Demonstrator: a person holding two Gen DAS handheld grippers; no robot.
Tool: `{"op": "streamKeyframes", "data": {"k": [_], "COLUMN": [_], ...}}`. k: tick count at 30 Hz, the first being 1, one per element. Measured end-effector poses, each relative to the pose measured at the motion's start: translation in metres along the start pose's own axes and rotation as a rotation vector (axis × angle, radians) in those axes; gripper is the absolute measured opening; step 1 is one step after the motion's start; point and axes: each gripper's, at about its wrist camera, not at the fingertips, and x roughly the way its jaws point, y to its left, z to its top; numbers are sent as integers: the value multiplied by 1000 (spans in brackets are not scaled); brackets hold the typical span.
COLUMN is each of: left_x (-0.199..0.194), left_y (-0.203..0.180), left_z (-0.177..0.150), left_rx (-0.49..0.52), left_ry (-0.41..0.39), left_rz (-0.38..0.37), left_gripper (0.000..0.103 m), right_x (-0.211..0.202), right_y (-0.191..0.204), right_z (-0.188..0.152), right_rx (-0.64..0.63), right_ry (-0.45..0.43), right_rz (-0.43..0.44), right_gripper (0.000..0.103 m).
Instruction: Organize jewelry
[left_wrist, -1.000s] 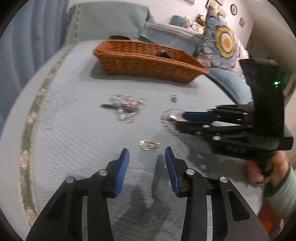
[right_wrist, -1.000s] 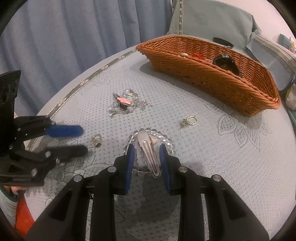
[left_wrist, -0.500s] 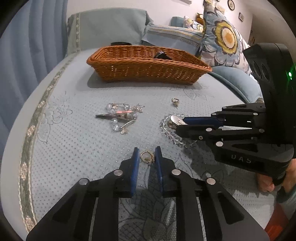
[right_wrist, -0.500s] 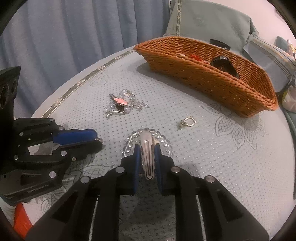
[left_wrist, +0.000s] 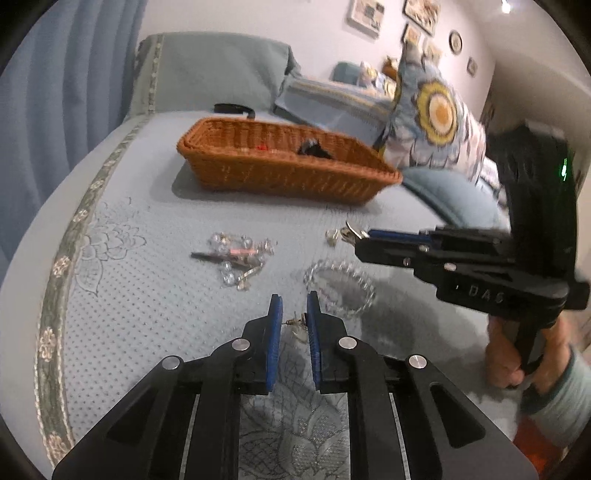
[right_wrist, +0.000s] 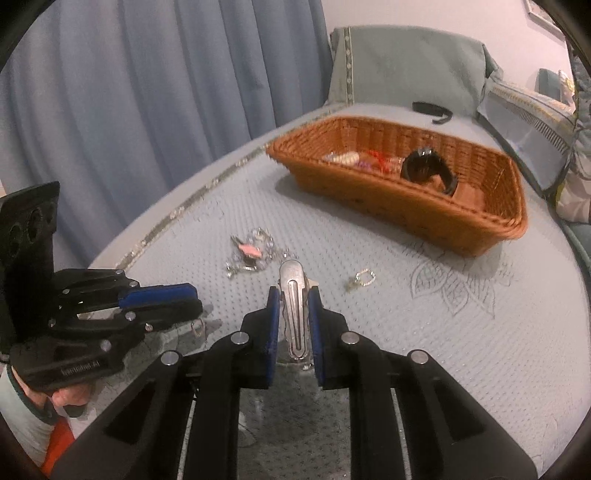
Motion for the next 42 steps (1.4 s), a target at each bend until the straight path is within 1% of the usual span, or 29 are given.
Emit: {"op": "streamKeyframes", "data": {"k": [3,5,9,12,14,17,21,23,26,28,30,33,36,38,39,42], "left_x": [-8,-12,-20,-21,-26,-29,-18,-7,12,29,46,82,110,119,125,133], "left_y": [1,-2,-8,-7,-9,-10,-10,-11,-13,-12,-8,4,18,24,26,30], "left_z": [3,4,11,21,31,50,85,106,131,147,159,175,178,178,177,174], "left_rx": [-28,-20,-27,-36,-29,-29,-23,-1,27,48,41,14,-21,-36,-36,-37], "left_ry": [-42,-64,-113,-127,-147,-175,-197,-202,-204,-204,-196,-168,-128,-104,-89,-66], "left_rz": [-29,-22,-33,-31,-31,-64,-113,-103,-90,-68,-64,-34,-9,-4,11,21], "left_gripper": [12,12,12,12,12,12,12,12,12,12,12,12,12,12,12,12], "right_x": [-8,-12,-20,-27,-30,-32,-34,-31,-18,-7,7,35,57,71,78,90], "right_y": [-2,-4,-10,-20,-28,-42,-57,-70,-89,-105,-121,-146,-158,-163,-165,-171], "right_z": [2,4,7,12,18,28,46,62,83,97,109,125,133,138,140,137], "right_rx": [9,15,36,64,88,133,155,169,187,203,220,265,288,288,285,297], "right_ry": [-30,-48,-83,-105,-119,-133,-149,-154,-137,-118,-88,-18,32,72,92,138], "right_rz": [-2,-7,-20,-31,-43,-30,-63,-79,-118,-142,-157,-179,-215,-247,-269,-287], "right_gripper": [13,13,13,13,13,13,13,13,13,13,13,13,13,13,13,13]}}
